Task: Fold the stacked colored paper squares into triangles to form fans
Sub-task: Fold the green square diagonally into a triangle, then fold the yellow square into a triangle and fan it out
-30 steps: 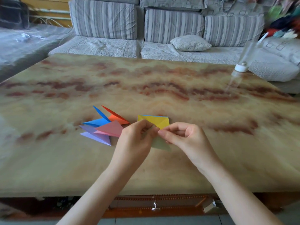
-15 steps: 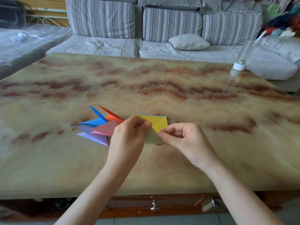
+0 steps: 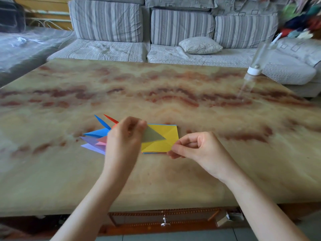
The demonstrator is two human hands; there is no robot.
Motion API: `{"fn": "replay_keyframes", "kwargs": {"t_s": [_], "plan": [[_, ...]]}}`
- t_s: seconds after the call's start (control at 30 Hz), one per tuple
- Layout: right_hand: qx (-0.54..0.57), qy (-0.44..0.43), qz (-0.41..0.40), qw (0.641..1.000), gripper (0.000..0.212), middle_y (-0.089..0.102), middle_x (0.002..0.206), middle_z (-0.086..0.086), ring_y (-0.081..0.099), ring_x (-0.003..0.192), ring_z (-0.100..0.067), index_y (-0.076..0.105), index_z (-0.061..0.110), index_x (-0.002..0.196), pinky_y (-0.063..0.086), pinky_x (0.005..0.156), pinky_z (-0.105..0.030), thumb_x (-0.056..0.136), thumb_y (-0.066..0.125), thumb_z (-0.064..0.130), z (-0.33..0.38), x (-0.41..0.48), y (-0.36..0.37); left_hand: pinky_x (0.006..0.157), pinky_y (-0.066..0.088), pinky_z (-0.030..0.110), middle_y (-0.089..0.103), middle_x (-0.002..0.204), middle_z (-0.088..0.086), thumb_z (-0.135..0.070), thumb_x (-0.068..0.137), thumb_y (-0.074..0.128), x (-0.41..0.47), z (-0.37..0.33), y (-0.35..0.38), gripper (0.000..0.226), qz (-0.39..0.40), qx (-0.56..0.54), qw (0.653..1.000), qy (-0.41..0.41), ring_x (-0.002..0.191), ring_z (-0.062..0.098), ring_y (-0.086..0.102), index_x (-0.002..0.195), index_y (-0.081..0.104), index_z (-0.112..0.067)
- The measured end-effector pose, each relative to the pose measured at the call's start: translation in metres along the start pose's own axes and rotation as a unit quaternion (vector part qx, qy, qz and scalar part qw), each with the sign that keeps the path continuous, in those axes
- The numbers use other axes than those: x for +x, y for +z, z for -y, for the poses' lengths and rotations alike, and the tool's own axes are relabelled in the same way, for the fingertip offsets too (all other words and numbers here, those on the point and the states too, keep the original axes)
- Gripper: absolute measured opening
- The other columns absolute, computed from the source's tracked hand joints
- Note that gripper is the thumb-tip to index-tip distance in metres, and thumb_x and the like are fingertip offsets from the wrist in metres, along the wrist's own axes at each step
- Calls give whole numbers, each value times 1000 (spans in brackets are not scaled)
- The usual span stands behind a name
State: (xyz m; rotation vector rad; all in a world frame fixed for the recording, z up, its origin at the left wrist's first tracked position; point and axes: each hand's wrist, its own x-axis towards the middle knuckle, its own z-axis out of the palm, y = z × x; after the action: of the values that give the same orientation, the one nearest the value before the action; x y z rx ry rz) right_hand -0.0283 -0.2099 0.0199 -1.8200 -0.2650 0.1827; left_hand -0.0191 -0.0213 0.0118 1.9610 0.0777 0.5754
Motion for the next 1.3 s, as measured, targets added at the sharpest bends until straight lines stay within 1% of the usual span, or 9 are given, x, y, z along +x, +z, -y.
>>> {"fn": "replay_keyframes", "kwargs": {"t_s": [0.1, 0.27, 0.5, 0.63, 0.77, 1.0, 1.1, 1.2, 1.3], "plan": [[12, -14, -47, 999, 10, 76, 79, -7, 71, 76, -17, 72, 5, 79, 52, 76, -28, 85, 66, 9, 1, 3, -4, 61, 44, 18, 63, 63, -13, -29, 85, 64, 4, -2, -8, 15, 20, -38, 999, -2, 63, 4, 56, 74, 66, -18], [57, -18, -39, 997, 23, 73, 71, -3, 64, 63, -5, 73, 11, 80, 48, 63, -15, 68, 76, 30, 10, 6, 10, 57, 38, 7, 64, 59, -17, -15, 81, 70, -24, -12, 10, 23, 103, -23, 994, 19, 57, -3, 56, 62, 63, -27], [33, 7, -28, 999, 7, 72, 64, -6, 68, 57, -15, 71, 3, 78, 51, 62, -18, 74, 77, 3, 3, 8, 12, 53, 38, 12, 62, 59, -7, -29, 72, 73, -17, -7, 7, 15, 141, -128, 979, -71, 58, 5, 52, 62, 68, -20], [-17, 11, -50, 999, 7, 72, 63, -3, 65, 55, -9, 72, 9, 73, 47, 58, -15, 74, 78, 7, -1, 7, 11, 56, 45, 12, 64, 56, -8, -12, 88, 61, 4, -7, -11, 22, 44, -219, 967, -123, 56, 3, 57, 67, 66, -14], [69, 15, -82, 994, 7, 72, 65, -12, 65, 54, -11, 70, 0, 80, 49, 56, -16, 77, 74, 4, 0, 9, 10, 61, 47, 14, 69, 63, -12, -16, 89, 62, 9, -1, -18, 17, 65, -112, 991, -32, 60, -2, 60, 73, 68, -18], [26, 1, -70, 997, 8, 70, 66, -7, 62, 57, -10, 72, 6, 81, 48, 59, -18, 77, 76, 12, -8, 12, 19, 51, 47, 18, 66, 62, -6, -9, 79, 73, 0, 12, -4, 20, 169, -69, 982, -48, 56, 8, 56, 78, 68, -29], [-101, -40, -76, 991, 15, 74, 87, 1, 66, 80, -9, 74, 19, 92, 50, 80, -25, 78, 76, 25, -17, 13, 14, 58, 46, 16, 67, 69, -9, -11, 78, 73, 5, 20, -17, 15, 121, 50, 991, -23, 61, 7, 57, 79, 68, -25], [-304, -80, -60, 948, 37, 67, 118, 8, 58, 107, -7, 70, 24, 111, 37, 98, -20, 76, 76, 32, -25, 16, 10, 67, 53, 33, 68, 74, -8, -16, 79, 71, 7, 25, -31, 10, 93, 150, 984, -19, 65, 13, 60, 86, 70, -24], [-367, -105, -32, 924, 44, 63, 126, 6, 56, 116, -12, 68, 22, 117, 27, 107, -21, 75, 77, 32, -33, 21, 11, 67, 51, 33, 66, 74, -9, -19, 81, 69, 6, 26, -40, 6, 91, 208, 973, -40, 69, 14, 61, 84, 68, -25]]}}
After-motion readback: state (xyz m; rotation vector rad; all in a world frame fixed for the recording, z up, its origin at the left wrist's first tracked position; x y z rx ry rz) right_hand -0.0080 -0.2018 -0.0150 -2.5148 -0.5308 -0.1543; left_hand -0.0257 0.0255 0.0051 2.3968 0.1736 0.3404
